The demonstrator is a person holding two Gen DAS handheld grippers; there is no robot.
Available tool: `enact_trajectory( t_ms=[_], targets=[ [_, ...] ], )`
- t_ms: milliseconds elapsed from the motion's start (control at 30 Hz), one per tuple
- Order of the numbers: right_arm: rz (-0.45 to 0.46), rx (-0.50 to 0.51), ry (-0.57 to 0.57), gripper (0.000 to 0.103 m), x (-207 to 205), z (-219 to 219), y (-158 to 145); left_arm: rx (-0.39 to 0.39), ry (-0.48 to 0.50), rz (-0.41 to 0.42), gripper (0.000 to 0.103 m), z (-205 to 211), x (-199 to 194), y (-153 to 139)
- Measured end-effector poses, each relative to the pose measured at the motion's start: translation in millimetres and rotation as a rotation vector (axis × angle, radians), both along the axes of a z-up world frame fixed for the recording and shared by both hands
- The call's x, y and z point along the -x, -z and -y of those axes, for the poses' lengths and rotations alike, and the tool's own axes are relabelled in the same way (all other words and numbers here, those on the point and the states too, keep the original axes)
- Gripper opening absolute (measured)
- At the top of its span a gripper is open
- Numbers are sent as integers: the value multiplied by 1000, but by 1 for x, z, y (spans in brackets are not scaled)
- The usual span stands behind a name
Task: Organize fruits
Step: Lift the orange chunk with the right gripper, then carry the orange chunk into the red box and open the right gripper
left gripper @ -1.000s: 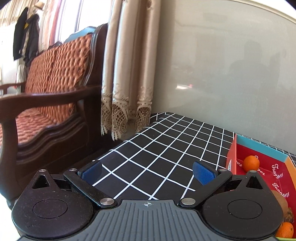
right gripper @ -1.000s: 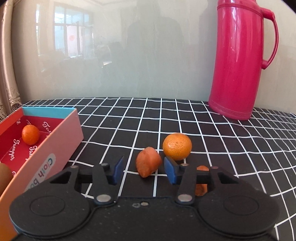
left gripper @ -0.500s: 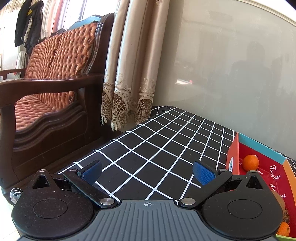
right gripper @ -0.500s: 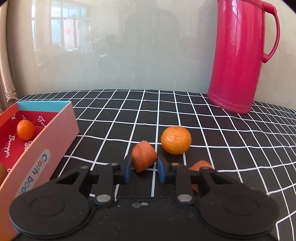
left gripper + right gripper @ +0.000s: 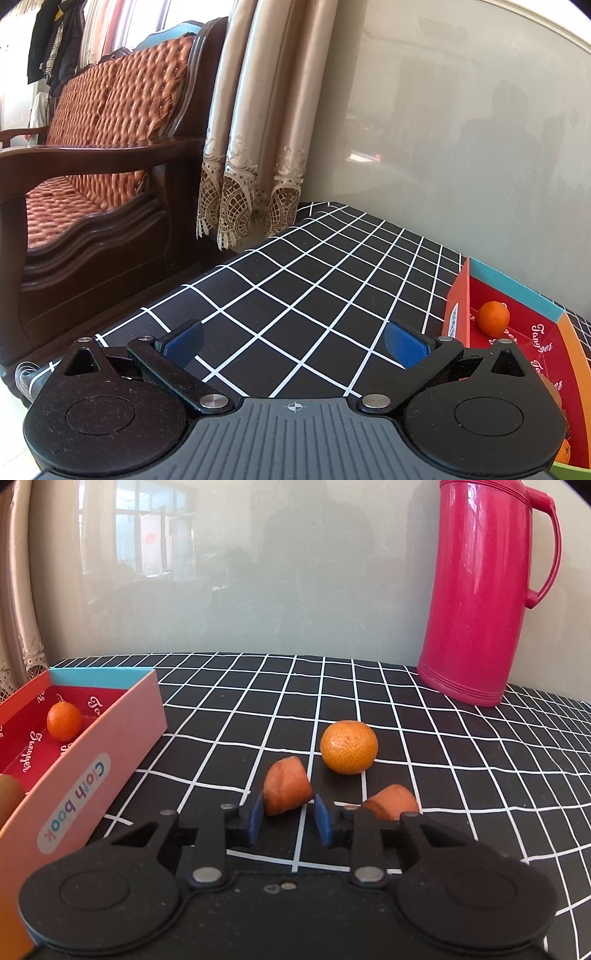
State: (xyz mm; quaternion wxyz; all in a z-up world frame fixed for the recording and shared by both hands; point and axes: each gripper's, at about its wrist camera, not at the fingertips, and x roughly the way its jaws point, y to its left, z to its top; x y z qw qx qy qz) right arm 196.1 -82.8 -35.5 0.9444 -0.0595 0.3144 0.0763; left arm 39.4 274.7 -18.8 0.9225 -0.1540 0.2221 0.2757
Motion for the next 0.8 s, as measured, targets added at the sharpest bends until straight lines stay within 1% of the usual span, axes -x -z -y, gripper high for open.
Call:
enact_trajectory(
  t_ms=[100, 167, 233, 267, 300, 467, 500, 567, 733, 800],
  targets=[
    [1, 8, 15, 39, -2, -1, 0, -2, 4, -3, 103, 1, -1, 0],
    [-10, -13, 23, 41, -5, 2, 0, 2, 9, -9, 103, 2, -2, 1],
    [-12, -24, 15, 39, -7, 3, 0, 2, 14, -13, 103, 4, -3, 0],
    [-11, -24, 5, 28, -7, 1, 0, 0, 16, -12, 103, 5, -3, -1],
    [-11, -18, 1, 27, -7, 0, -1, -1, 18, -10, 103, 6, -3, -1],
    [-2, 1, -25, 26, 1, -5, -2, 5, 21, -5, 103, 5, 0, -2],
    [3, 5, -30, 24, 3, -5, -3, 8, 18, -3, 103, 5, 0, -2],
    [9, 14, -35, 23, 6, -5, -5, 15, 17, -1, 103, 4, 1, -1],
    [-8, 27, -45, 23, 11, -4, -5, 18, 18, 1, 103, 4, 2, -2],
    [-4, 46, -57, 23, 16, -7, -4, 22, 22, 0, 103, 4, 1, -2]
  ],
)
